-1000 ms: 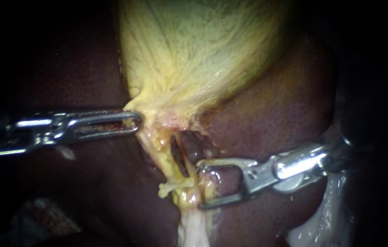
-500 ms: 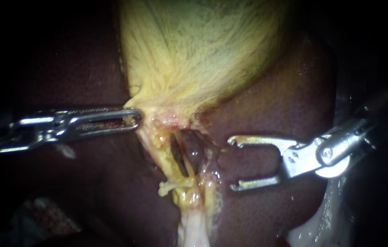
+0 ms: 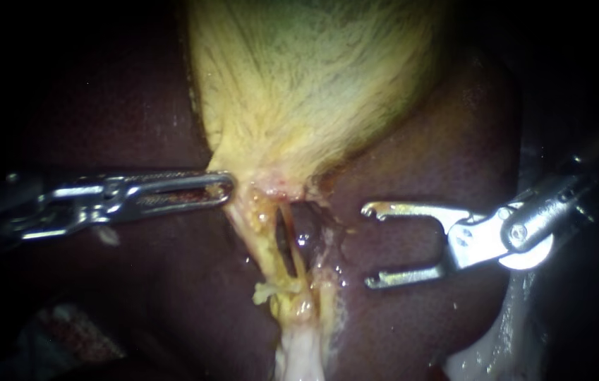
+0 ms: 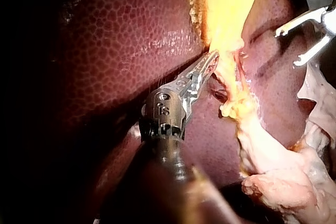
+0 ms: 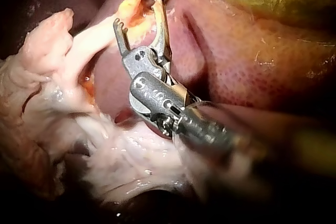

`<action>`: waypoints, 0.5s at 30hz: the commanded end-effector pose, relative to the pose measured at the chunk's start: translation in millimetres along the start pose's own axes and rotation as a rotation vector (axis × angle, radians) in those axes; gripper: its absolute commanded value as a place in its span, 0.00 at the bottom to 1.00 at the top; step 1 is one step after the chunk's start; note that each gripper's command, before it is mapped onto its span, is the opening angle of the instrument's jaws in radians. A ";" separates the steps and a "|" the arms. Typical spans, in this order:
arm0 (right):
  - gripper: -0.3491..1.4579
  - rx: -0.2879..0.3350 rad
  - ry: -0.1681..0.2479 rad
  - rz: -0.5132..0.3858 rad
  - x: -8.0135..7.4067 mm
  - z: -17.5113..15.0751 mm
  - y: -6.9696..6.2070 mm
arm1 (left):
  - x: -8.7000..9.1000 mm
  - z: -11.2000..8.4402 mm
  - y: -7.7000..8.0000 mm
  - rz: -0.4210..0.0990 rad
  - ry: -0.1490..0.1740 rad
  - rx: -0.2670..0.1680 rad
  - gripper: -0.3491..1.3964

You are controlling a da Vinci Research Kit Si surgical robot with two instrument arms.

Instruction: Going back first clip left tube

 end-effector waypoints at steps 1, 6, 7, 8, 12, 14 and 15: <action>0.52 0.000 0.000 0.000 -0.1 0.0 0.0 | 0.1 0.5 0.0 0.002 0.006 0.001 0.00; 0.52 0.000 0.000 0.000 -0.1 -0.1 -0.1 | 0.5 2.7 0.0 -0.002 0.010 0.007 0.00; 0.52 0.000 0.000 -0.001 -0.2 -0.2 -0.1 | 0.5 2.9 0.0 -0.001 0.013 0.008 0.00; 0.52 0.001 0.001 -0.001 -0.2 -0.3 -0.2 | 0.7 3.2 -0.1 -0.001 0.012 0.006 0.00; 0.53 0.001 0.001 -0.001 -0.2 -0.4 -0.2 | 0.7 3.6 -0.2 0.000 0.015 0.006 0.00; 0.53 0.001 0.001 -0.001 -0.2 -0.4 -0.2 | 0.7 3.6 -0.2 0.000 0.015 0.006 0.00; 0.53 0.001 0.001 -0.001 -0.2 -0.4 -0.2 | 0.7 3.6 -0.2 0.000 0.016 0.009 0.00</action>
